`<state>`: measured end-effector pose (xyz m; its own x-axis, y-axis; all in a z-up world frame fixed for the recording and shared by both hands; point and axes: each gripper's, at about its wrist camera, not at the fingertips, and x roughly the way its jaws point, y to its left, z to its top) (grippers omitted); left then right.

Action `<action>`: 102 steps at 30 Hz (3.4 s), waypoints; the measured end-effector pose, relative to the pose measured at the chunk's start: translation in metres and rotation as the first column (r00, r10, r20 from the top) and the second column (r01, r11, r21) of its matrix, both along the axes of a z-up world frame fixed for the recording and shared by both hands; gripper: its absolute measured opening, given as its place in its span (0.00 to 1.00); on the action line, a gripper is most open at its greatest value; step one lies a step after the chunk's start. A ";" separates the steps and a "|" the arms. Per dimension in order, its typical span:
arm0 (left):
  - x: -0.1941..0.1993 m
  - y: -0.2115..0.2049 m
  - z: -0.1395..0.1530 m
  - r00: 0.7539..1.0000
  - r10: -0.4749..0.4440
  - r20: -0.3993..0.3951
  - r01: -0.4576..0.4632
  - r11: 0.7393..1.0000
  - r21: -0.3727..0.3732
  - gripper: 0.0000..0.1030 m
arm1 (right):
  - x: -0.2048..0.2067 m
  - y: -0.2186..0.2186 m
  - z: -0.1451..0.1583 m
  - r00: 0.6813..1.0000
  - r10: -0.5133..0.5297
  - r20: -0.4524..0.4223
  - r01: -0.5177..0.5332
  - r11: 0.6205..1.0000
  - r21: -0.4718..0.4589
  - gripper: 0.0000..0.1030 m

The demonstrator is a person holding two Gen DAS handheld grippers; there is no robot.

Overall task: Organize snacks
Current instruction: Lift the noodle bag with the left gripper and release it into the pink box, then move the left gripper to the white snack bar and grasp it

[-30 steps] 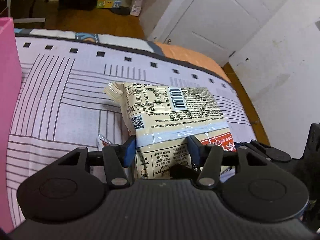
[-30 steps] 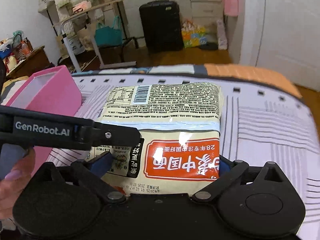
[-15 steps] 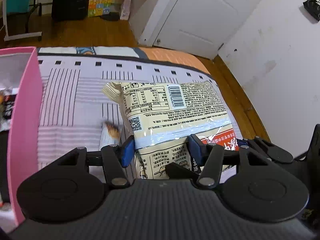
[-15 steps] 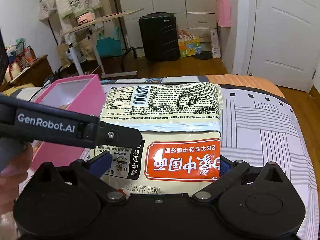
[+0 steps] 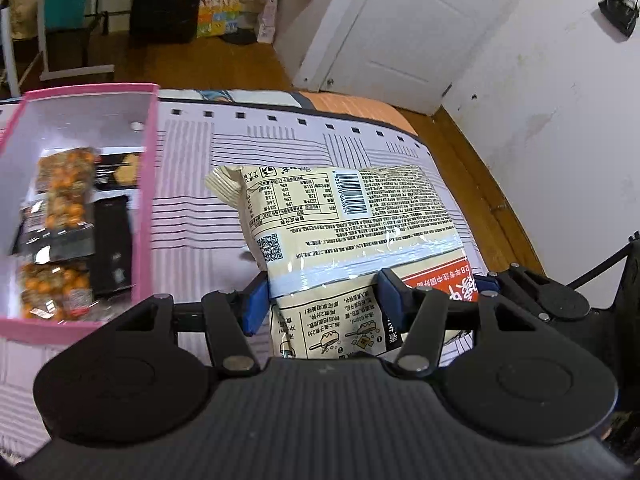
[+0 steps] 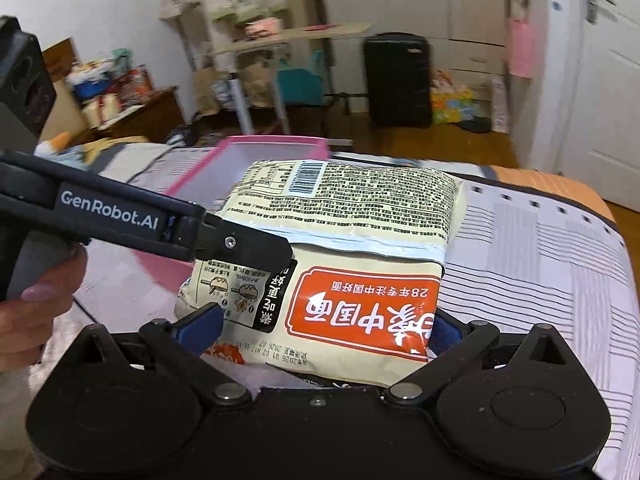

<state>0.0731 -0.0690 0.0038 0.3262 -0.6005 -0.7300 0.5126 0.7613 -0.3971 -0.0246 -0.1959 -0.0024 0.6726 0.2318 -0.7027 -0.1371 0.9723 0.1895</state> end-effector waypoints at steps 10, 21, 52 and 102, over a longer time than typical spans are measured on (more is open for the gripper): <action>-0.015 0.091 0.025 0.993 0.100 0.070 -0.099 0.995 -0.022 0.54 | 0.031 0.069 0.020 0.985 0.174 0.004 -0.174 0.985 -0.009 0.96; 0.068 0.146 0.011 0.978 0.186 0.095 -0.183 0.982 -0.040 0.56 | 0.118 0.089 0.002 0.974 0.224 0.027 -0.224 0.974 -0.015 0.78; 0.133 0.126 -0.033 0.891 0.351 0.289 -0.413 0.891 0.190 0.58 | 0.102 0.095 -0.018 0.937 0.123 0.326 -0.065 0.981 -0.184 0.83; 0.112 -0.087 -0.162 0.996 0.024 -0.089 -0.017 0.997 0.076 0.36 | 0.085 -0.024 -0.162 0.985 -0.111 0.133 0.127 0.985 -0.116 0.37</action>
<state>0.1856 -0.1560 -0.1580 0.2692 -0.5368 -0.7996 0.4616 0.8006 -0.3821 0.0604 -0.2195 -0.1646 0.7746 0.0612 -0.6295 -0.0341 0.9979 0.0551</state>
